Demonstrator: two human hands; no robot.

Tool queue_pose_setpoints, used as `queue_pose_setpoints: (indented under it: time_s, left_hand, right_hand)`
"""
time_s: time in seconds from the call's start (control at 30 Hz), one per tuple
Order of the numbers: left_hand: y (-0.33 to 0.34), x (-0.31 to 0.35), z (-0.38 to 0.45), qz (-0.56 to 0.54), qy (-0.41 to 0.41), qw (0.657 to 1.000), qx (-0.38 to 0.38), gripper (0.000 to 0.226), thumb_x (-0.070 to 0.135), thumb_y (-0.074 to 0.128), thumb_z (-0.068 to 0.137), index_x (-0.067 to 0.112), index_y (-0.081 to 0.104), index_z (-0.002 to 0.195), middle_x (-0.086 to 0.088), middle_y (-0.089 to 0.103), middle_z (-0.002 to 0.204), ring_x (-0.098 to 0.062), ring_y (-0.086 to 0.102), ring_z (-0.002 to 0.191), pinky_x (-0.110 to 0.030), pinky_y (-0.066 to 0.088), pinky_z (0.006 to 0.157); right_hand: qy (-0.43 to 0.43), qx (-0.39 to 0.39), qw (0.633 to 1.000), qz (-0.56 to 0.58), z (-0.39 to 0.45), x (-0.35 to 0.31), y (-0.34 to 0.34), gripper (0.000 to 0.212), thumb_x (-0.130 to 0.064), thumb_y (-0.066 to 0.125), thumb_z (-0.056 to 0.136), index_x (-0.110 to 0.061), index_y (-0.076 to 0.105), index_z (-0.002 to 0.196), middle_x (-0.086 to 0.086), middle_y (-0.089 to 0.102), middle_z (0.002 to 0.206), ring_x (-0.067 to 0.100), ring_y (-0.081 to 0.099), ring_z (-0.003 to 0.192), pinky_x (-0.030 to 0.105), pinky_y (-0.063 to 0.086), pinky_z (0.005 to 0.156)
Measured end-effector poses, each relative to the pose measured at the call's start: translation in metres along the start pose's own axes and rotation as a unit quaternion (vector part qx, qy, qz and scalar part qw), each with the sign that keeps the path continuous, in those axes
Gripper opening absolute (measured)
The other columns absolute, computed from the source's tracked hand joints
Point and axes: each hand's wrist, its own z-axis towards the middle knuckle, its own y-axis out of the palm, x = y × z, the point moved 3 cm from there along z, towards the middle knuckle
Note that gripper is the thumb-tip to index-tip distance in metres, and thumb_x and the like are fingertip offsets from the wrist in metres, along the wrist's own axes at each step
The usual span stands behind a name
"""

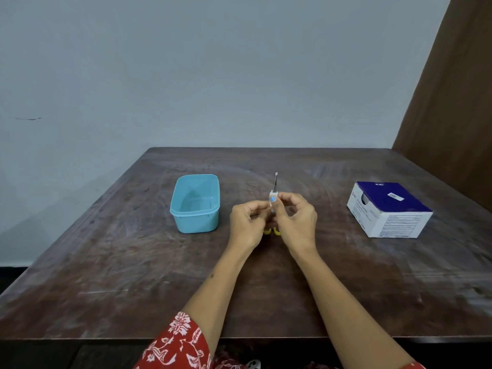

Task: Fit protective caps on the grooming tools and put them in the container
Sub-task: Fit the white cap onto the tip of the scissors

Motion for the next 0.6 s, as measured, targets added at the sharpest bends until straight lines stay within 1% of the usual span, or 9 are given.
queue_pose_setpoints:
  time_s: [0.03, 0.1, 0.2, 0.27, 0.37, 0.43, 0.5, 0.6]
  left_hand:
    - [-0.0005, 0.0009, 0.0001, 0.000, -0.004, 1.000, -0.001, 0.014, -0.006, 0.057, 0.086, -0.005, 0.069, 0.094, -0.008, 0.069, 0.072, -0.005, 0.065, 0.054, -0.016, 0.049, 0.050]
    - [0.0016, 0.0022, -0.0011, -0.012, -0.028, 0.999, -0.025, 0.014, -0.008, 0.058, 0.086, -0.008, 0.067, 0.096, -0.008, 0.068, 0.071, -0.006, 0.066, 0.054, -0.017, 0.052, 0.050]
    - [0.0074, 0.0025, -0.0033, -0.021, -0.053, 0.996, -0.064, 0.016, -0.011, 0.057, 0.084, -0.012, 0.064, 0.099, -0.009, 0.067, 0.071, -0.007, 0.066, 0.054, -0.021, 0.056, 0.052]
    - [0.0080, 0.0032, -0.0043, -0.016, -0.049, 0.997, -0.060, 0.016, -0.011, 0.056, 0.085, -0.012, 0.064, 0.099, -0.010, 0.066, 0.072, -0.007, 0.065, 0.053, -0.021, 0.056, 0.052]
    - [0.0020, 0.0046, -0.0027, 0.006, -0.021, 1.000, -0.012, 0.017, -0.009, 0.056, 0.086, -0.006, 0.067, 0.098, -0.010, 0.068, 0.076, -0.003, 0.065, 0.055, -0.015, 0.050, 0.050]
    - [-0.0005, 0.0061, -0.0020, 0.018, -0.011, 1.000, 0.002, 0.016, -0.007, 0.056, 0.087, -0.004, 0.068, 0.097, -0.009, 0.068, 0.077, -0.001, 0.065, 0.055, -0.013, 0.048, 0.049]
    - [0.0015, 0.0064, -0.0027, 0.019, -0.023, 0.999, -0.022, 0.016, -0.009, 0.056, 0.086, -0.007, 0.067, 0.097, -0.010, 0.068, 0.077, -0.003, 0.065, 0.054, -0.014, 0.049, 0.049]
    - [0.0064, 0.0061, -0.0050, 0.022, -0.042, 0.998, -0.053, 0.017, -0.012, 0.054, 0.086, -0.011, 0.065, 0.098, -0.015, 0.068, 0.082, -0.008, 0.066, 0.056, -0.019, 0.054, 0.052]
  right_hand:
    - [-0.005, -0.002, 1.000, -0.007, -0.0005, -0.0005, 0.0001, 0.006, -0.026, 0.069, 0.084, -0.020, 0.069, 0.086, 0.001, 0.068, 0.087, 0.024, 0.064, 0.091, 0.050, 0.054, 0.079]
    - [-0.016, 0.017, 1.000, -0.012, -0.0009, -0.0023, -0.0017, 0.003, -0.025, 0.067, 0.085, -0.022, 0.067, 0.086, -0.001, 0.067, 0.087, 0.026, 0.064, 0.090, 0.050, 0.053, 0.079]
    - [-0.013, 0.062, 0.998, 0.012, -0.0011, -0.0052, -0.0062, 0.004, -0.028, 0.065, 0.086, -0.025, 0.065, 0.085, -0.014, 0.061, 0.089, 0.031, 0.063, 0.088, 0.052, 0.053, 0.076]
    - [-0.011, 0.064, 0.998, 0.012, -0.0006, -0.0044, -0.0070, 0.004, -0.031, 0.065, 0.086, -0.027, 0.064, 0.084, -0.014, 0.061, 0.088, 0.031, 0.063, 0.088, 0.053, 0.053, 0.076]
    - [-0.012, 0.024, 1.000, -0.012, -0.0022, -0.0039, -0.0028, 0.004, -0.027, 0.067, 0.085, -0.025, 0.066, 0.082, -0.004, 0.065, 0.086, 0.025, 0.063, 0.090, 0.050, 0.053, 0.078]
    - [-0.034, 0.016, 0.999, -0.039, -0.0036, -0.0060, -0.0015, 0.004, -0.024, 0.068, 0.084, -0.021, 0.067, 0.082, -0.009, 0.064, 0.084, 0.018, 0.061, 0.091, 0.046, 0.051, 0.082]
    - [-0.041, 0.032, 0.998, -0.040, -0.0043, -0.0080, -0.0032, 0.004, -0.024, 0.066, 0.086, -0.021, 0.065, 0.083, -0.013, 0.060, 0.086, 0.019, 0.061, 0.092, 0.045, 0.049, 0.085]
    - [-0.029, 0.062, 0.998, -0.015, -0.0042, -0.0071, -0.0067, 0.004, -0.027, 0.062, 0.088, -0.025, 0.060, 0.086, -0.015, 0.058, 0.089, 0.023, 0.061, 0.091, 0.048, 0.050, 0.082]
